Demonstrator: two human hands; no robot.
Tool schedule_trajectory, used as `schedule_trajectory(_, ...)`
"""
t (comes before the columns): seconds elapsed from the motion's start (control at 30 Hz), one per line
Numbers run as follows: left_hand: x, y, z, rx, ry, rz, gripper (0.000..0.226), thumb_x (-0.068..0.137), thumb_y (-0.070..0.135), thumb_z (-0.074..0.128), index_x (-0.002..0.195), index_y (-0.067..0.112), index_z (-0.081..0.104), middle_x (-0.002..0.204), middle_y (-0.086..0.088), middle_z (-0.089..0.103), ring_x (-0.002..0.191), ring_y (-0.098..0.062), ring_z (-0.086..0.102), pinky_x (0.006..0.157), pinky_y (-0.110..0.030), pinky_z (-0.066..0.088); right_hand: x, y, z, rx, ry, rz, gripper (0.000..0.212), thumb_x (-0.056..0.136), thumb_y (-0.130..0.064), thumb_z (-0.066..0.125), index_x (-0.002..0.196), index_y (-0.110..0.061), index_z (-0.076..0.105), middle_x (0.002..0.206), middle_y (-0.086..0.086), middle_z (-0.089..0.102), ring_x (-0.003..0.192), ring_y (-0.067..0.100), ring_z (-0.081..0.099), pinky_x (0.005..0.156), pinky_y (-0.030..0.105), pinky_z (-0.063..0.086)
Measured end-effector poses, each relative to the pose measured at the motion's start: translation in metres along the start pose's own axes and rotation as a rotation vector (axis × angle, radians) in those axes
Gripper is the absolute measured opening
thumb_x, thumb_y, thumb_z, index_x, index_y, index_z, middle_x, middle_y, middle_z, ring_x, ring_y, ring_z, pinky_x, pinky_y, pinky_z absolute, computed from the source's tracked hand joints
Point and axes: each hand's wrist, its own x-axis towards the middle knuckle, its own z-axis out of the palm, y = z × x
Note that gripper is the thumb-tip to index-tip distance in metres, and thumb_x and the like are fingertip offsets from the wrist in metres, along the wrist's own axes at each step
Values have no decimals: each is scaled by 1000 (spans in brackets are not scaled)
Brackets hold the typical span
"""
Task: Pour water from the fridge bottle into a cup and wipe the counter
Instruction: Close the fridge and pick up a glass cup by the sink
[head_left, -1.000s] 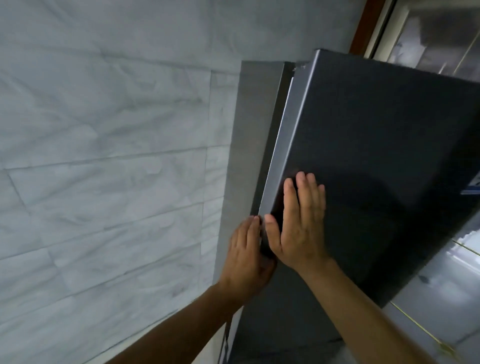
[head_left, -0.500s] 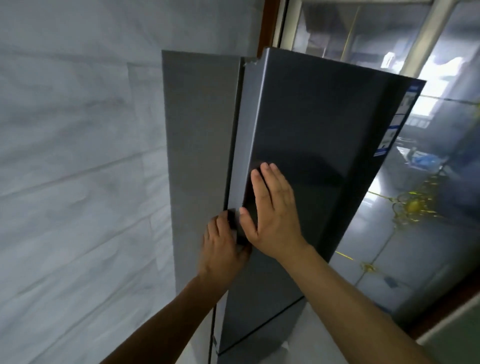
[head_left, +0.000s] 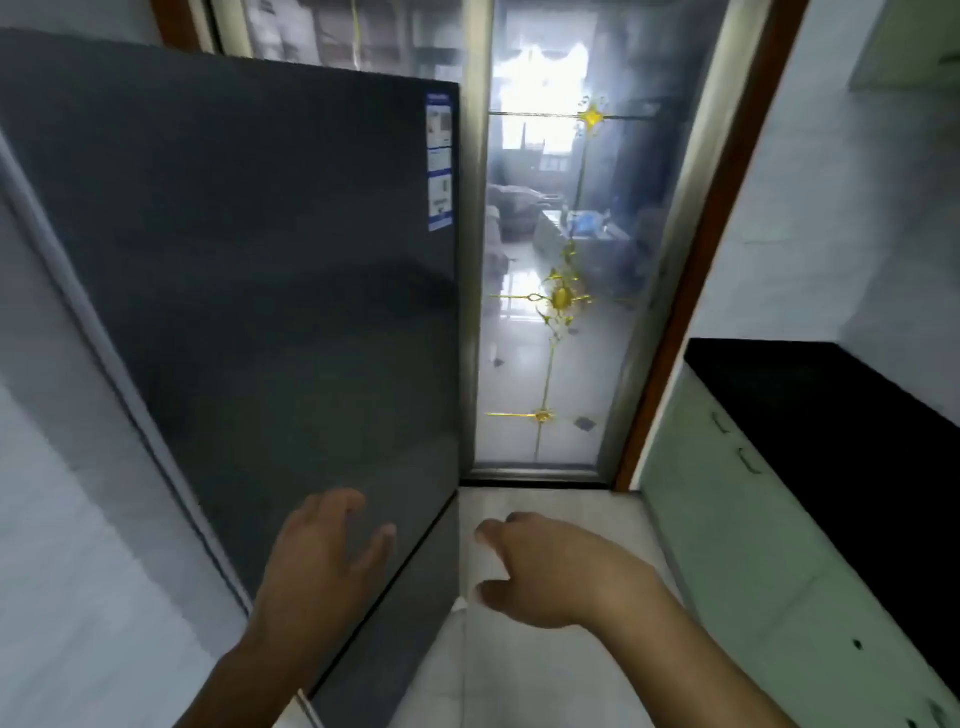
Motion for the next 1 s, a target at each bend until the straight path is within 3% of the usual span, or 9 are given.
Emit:
schedule_trajectory(0.13,-19,86,72,4,-276,189,24,89,41,68,104,26,58,102,7,59,99,-14,57,80,-28,43,-76,101,22,106,42,190,52,96,-52,52,139,-23,44,129,6,52,112,30,57,87,38,49)
schedule_trajectory(0.27,-55,189,165,57,-530,352,35,88,55,63,112,31,52,110,6,59,90,-9,58,82,-29,49,-174,202,45,126,63,430,52,96,-53,51,136,-19,46,127,7,53,112,31,56,82,36,43)
schedule_trajectory(0.37,-89,279,228,171,-696,518,41,90,62,55,120,35,48,115,9,57,102,-10,58,85,-27,49,-251,264,60,146,103,609,50,97,-51,51,132,-16,48,126,10,54,112,33,56,81,37,40)
schedule_trajectory(0.5,-135,378,289,200,-843,749,49,90,63,52,127,32,46,117,7,57,106,-13,58,79,-28,44,-340,323,80,254,206,852,51,97,-50,51,135,-16,47,131,10,54,119,33,54,94,39,44)
schedule_trajectory(0.77,-219,509,388,143,-1086,1171,52,91,60,54,133,29,47,127,5,57,117,-15,55,95,-31,47,-480,371,129,444,339,1357,46,96,-48,54,132,-20,47,124,7,54,117,31,54,94,40,46)
schedule_trajectory(0.9,-265,569,418,108,-1181,1444,45,90,59,56,120,26,51,113,5,57,107,-17,57,89,-34,50,-534,364,148,514,385,1651,42,95,-47,56,126,-20,51,124,5,57,116,29,55,94,39,48)
schedule_trajectory(1.0,-303,606,431,88,-1224,1633,44,91,58,55,119,25,51,115,4,57,108,-19,58,87,-34,49,-564,350,159,529,407,1850,42,94,-47,56,126,-20,52,124,5,57,119,29,53,93,38,45)
